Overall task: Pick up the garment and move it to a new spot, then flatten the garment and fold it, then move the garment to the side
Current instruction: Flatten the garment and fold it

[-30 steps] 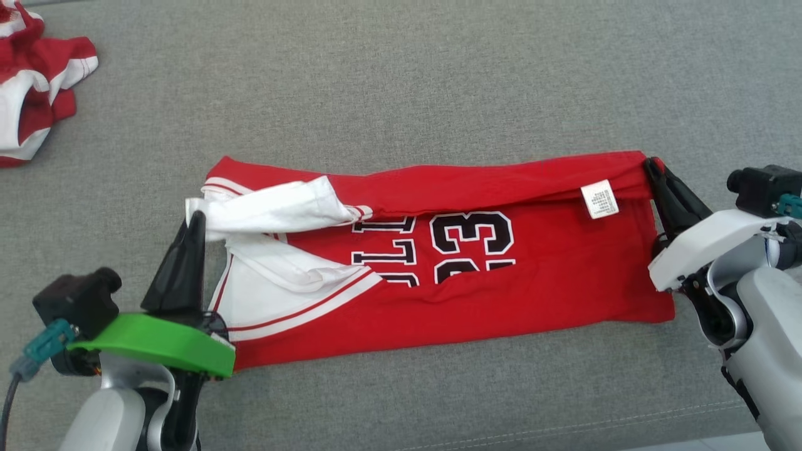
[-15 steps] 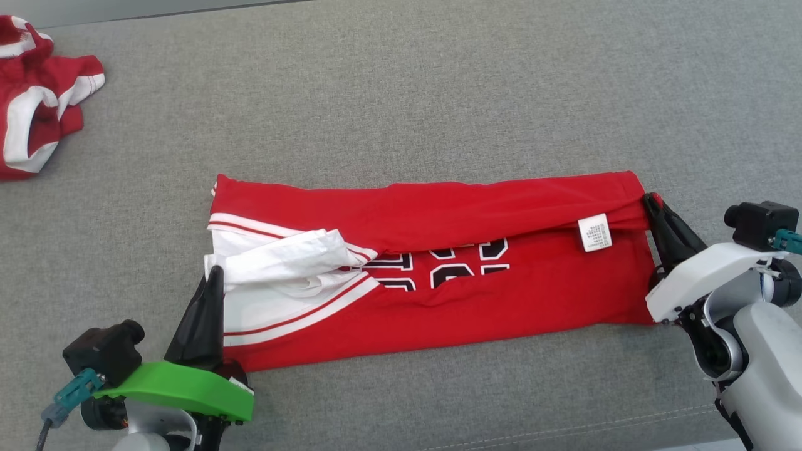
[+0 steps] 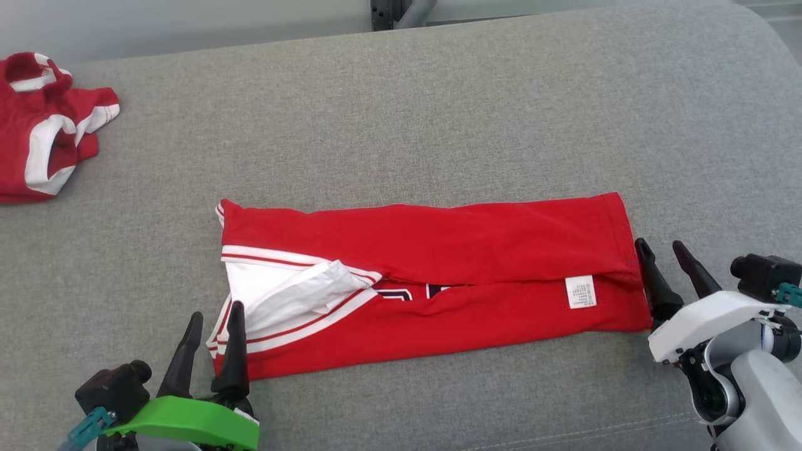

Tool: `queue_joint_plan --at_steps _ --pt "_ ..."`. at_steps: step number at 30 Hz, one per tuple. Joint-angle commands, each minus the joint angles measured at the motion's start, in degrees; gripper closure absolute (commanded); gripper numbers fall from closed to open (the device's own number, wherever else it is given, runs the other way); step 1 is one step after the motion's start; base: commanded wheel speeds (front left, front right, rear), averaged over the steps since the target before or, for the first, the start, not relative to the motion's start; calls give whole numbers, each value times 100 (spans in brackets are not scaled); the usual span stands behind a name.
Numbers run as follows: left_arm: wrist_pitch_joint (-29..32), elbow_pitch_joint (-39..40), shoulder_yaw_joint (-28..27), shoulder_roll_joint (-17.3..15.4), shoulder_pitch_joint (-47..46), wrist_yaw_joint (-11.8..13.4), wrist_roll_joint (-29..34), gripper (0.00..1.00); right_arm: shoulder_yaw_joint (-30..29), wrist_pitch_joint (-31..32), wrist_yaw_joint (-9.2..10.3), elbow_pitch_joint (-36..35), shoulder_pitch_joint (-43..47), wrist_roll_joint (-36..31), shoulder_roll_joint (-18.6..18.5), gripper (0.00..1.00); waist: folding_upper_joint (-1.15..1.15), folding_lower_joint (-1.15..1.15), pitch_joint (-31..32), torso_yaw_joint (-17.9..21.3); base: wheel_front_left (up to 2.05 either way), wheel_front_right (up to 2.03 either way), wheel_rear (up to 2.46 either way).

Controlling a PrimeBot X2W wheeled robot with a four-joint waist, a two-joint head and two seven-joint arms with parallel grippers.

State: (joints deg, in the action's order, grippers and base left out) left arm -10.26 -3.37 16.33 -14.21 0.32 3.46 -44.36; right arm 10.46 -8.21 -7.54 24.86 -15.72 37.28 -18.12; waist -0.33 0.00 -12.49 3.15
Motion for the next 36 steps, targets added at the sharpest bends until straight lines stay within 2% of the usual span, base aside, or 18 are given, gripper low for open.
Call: queue_joint_plan --at_steps 1,8,15,24,29,36 --pt "-51 15 -48 -15 88 -7 -73 0 -39 -46 10 10 93 14 13 0 33 0 69 0 0 0 0" --pt "-281 185 -180 -7 138 97 111 0 -445 -247 10 -119 457 -154 151 0 33 0 289 -2 0 0 0" --pt "-435 202 -163 113 9 243 527 0 -719 -158 10 -291 698 -479 357 0 33 0 520 45 0 0 0" --pt "-495 -40 -236 287 4 215 871 0 -898 -246 10 -366 657 -1024 548 0 33 0 754 -9 0 0 0" --pt "-493 -133 -349 343 58 182 1024 0 -935 -170 10 -147 458 -1274 625 0 33 0 802 -70 0 0 0" --pt "-491 -163 -460 391 39 109 1190 0 -846 78 10 654 31 -1419 487 0 33 0 743 -262 0 0 0"
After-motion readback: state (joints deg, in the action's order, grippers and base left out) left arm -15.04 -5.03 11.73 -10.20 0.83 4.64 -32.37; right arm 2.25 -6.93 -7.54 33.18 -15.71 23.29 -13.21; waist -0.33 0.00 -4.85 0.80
